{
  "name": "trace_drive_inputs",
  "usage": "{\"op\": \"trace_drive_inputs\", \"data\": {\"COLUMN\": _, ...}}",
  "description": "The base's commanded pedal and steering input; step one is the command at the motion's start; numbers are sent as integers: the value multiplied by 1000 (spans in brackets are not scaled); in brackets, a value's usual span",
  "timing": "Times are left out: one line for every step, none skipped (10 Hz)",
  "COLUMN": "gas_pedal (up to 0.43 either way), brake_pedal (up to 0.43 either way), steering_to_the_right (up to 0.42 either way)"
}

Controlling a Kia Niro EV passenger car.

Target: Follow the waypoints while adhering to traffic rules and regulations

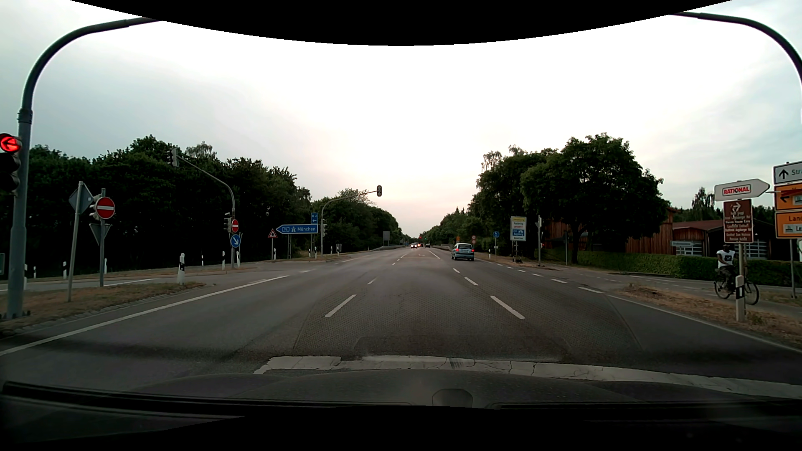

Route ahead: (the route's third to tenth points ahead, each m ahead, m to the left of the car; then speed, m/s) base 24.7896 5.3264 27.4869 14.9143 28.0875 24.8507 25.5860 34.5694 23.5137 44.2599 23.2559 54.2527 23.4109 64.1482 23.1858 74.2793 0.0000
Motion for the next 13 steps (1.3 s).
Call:
{"op": "trace_drive_inputs", "data": {"gas_pedal": 0, "brake_pedal": 232, "steering_to_the_right": -1}}
{"op": "trace_drive_inputs", "data": {"gas_pedal": 0, "brake_pedal": 232, "steering_to_the_right": -1}}
{"op": "trace_drive_inputs", "data": {"gas_pedal": 0, "brake_pedal": 232, "steering_to_the_right": -1}}
{"op": "trace_drive_inputs", "data": {"gas_pedal": 0, "brake_pedal": 232, "steering_to_the_right": -1}}
{"op": "trace_drive_inputs", "data": {"gas_pedal": 0, "brake_pedal": 232, "steering_to_the_right": -1}}
{"op": "trace_drive_inputs", "data": {"gas_pedal": 0, "brake_pedal": 232, "steering_to_the_right": -1}}
{"op": "trace_drive_inputs", "data": {"gas_pedal": 0, "brake_pedal": 232, "steering_to_the_right": -1}}
{"op": "trace_drive_inputs", "data": {"gas_pedal": 0, "brake_pedal": 232, "steering_to_the_right": -1}}
{"op": "trace_drive_inputs", "data": {"gas_pedal": 0, "brake_pedal": 232, "steering_to_the_right": -1}}
{"op": "trace_drive_inputs", "data": {"gas_pedal": 0, "brake_pedal": 232, "steering_to_the_right": -1}}
{"op": "trace_drive_inputs", "data": {"gas_pedal": 0, "brake_pedal": 232, "steering_to_the_right": -1}}
{"op": "trace_drive_inputs", "data": {"gas_pedal": 0, "brake_pedal": 232, "steering_to_the_right": -1}}
{"op": "trace_drive_inputs", "data": {"gas_pedal": 0, "brake_pedal": 232, "steering_to_the_right": -1}}
